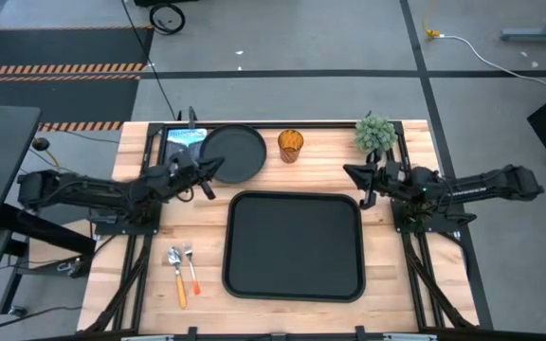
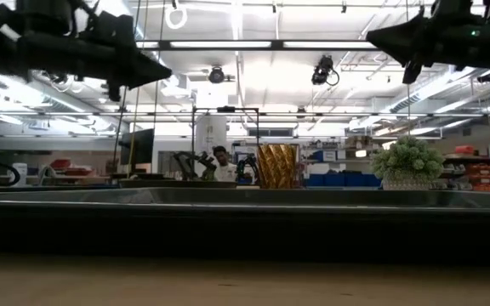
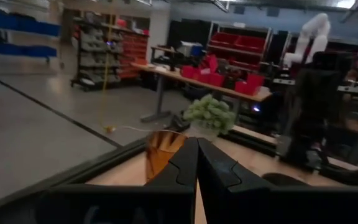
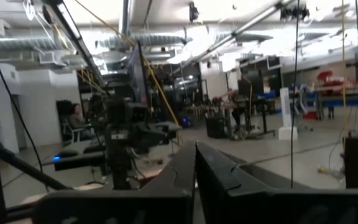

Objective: Pick and place plate/cup/fork/spoon on tray
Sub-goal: Put the brown glass on the top right of the black serving tray

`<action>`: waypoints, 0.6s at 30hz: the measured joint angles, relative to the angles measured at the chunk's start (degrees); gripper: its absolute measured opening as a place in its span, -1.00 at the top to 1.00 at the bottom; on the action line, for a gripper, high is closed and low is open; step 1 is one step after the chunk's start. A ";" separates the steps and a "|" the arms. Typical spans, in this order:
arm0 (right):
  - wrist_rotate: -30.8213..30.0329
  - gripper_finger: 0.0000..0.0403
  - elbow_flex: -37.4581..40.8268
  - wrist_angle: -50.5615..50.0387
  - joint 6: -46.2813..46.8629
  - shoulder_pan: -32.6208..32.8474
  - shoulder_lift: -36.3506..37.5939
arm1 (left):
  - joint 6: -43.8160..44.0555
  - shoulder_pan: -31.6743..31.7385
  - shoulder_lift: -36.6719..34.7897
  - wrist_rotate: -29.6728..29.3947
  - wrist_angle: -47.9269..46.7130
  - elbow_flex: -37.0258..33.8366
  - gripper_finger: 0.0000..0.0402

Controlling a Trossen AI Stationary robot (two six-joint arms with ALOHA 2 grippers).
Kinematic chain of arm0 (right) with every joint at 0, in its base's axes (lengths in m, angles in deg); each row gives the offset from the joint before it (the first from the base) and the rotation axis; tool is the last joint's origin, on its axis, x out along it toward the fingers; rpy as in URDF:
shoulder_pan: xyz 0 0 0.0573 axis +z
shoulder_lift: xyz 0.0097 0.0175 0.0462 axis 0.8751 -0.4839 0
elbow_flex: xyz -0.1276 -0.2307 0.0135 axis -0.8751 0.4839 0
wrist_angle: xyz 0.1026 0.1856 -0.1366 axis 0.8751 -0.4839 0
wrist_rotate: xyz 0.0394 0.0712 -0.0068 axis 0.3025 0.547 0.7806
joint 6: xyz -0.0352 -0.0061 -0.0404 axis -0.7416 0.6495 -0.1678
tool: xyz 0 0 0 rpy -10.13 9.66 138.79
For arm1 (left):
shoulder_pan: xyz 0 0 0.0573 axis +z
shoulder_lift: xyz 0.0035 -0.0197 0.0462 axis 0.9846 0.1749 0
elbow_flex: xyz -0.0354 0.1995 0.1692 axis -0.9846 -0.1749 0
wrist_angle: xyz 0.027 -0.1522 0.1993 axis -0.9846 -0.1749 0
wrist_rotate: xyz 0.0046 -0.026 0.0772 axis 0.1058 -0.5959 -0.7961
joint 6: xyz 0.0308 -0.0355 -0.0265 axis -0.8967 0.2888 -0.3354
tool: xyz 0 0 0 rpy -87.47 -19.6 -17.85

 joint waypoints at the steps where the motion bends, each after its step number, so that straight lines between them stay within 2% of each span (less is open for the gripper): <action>1: 0.01 0.91 0.00 -0.01 0.57 0.00 -0.52 | 0.20 0.00 1.23 0.48 -0.46 1.07 0.94; 6: 0.00 0.91 0.00 -0.05 3.44 0.00 -2.57 | 0.22 0.04 6.76 2.59 -6.61 7.27 0.92; 10: -0.08 0.91 0.00 -0.42 5.69 0.00 -4.04 | 0.20 0.09 10.80 5.03 -11.88 12.26 0.82; 18: -3.09 0.91 0.00 -4.67 9.84 0.00 -5.40 | 0.20 2.82 18.23 14.07 -16.94 19.21 0.59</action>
